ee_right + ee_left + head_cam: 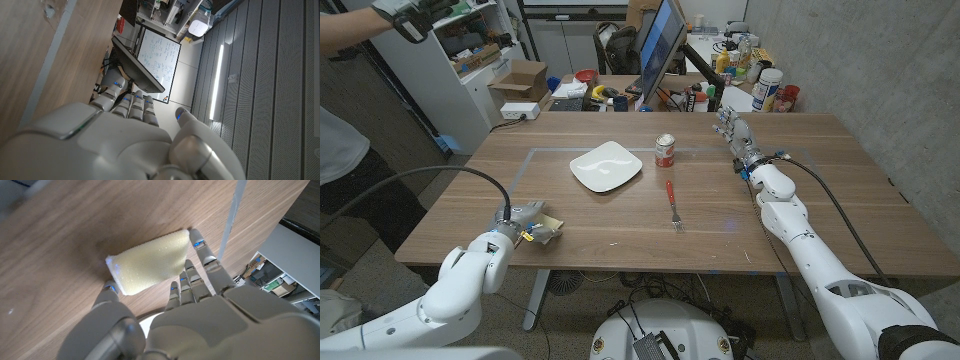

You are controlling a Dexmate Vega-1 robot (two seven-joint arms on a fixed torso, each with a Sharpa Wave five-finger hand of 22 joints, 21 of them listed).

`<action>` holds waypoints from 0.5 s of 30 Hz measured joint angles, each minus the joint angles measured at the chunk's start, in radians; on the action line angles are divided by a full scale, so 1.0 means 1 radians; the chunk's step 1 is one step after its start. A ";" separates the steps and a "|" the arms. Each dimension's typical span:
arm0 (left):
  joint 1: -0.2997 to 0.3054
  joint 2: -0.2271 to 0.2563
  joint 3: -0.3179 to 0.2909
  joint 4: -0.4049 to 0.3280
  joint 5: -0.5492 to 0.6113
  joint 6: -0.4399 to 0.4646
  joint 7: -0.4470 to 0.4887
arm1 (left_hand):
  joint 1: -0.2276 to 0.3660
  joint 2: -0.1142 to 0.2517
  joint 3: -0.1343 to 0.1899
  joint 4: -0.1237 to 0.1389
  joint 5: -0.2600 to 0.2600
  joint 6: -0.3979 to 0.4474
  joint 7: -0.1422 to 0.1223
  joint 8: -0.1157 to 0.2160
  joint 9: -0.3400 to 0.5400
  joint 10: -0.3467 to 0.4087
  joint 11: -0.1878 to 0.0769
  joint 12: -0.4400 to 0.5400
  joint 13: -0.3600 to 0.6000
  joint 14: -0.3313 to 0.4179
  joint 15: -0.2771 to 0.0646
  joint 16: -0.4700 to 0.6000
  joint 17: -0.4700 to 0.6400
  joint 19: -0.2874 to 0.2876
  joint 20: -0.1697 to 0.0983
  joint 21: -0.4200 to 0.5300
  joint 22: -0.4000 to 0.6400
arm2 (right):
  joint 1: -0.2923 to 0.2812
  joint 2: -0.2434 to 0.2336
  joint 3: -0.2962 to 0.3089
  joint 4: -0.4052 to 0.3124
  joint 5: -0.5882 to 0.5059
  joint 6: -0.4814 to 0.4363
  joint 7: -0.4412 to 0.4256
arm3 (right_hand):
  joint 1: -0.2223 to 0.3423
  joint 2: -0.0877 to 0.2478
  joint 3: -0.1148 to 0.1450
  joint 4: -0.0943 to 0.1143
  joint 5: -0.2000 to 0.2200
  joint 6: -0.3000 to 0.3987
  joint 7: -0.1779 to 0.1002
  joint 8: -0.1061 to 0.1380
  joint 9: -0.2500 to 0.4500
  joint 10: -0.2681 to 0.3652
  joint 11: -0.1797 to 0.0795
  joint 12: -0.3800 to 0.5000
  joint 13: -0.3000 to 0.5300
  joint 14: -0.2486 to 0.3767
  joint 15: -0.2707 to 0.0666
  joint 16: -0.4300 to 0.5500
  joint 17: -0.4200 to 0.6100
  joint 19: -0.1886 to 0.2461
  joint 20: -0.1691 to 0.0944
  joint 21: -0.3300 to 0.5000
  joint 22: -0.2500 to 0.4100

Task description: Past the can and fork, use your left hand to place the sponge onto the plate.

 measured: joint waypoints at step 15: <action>-0.011 -0.074 0.058 0.060 0.058 0.050 0.157 | 0.280 0.073 0.040 0.036 -0.035 0.490 0.043 0.056 0.011 0.535 -0.057 0.089 0.003 0.581 -0.086 0.064 0.003 0.341 -0.159 0.259 0.030 | 0.023 0.009 0.001 0.041 -0.006 0.016 0.006 | -0.004 -0.004 0.008 0.000 0.000 0.000 0.000 0.000 0.000 0.000 0.000 0.000 0.000 0.006 -0.006 0.000 0.000 0.004 0.004 0.000 0.000</action>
